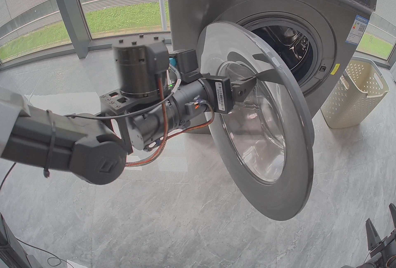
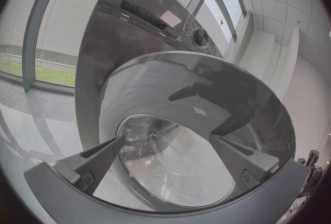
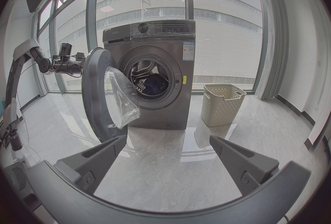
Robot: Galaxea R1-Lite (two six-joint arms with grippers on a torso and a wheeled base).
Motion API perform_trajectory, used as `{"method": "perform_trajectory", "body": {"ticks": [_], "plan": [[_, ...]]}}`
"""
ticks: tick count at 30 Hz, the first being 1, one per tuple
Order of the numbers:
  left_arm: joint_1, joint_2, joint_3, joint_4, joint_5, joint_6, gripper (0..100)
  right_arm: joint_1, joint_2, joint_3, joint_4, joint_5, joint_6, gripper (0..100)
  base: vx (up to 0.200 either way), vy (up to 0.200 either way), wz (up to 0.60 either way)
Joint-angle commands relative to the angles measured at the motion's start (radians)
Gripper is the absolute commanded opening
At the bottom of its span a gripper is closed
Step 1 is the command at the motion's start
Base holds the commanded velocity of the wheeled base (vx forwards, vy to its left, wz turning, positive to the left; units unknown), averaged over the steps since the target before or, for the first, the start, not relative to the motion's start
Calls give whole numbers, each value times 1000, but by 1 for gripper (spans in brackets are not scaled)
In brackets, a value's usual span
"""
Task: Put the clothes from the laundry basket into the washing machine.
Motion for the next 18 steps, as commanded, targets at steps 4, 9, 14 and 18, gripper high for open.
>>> {"method": "perform_trajectory", "body": {"ticks": [4, 9, 14, 18], "plan": [[-3, 136, -209, 69, -1, -2, 100, 0, -7, 18, 0, 0, 0, 100, 0, 0, 0], [1, 225, -361, 107, -1, -5, 100, 0, -7, 18, 0, 0, 0, 100, 0, 0, 0], [9, 335, -570, 177, 34, -54, 100, 0, -7, 18, 0, 0, 0, 100, 0, 0, 0], [4, 338, -584, 204, 42, -73, 100, 0, -7, 18, 0, 0, 0, 100, 0, 0, 0]]}}
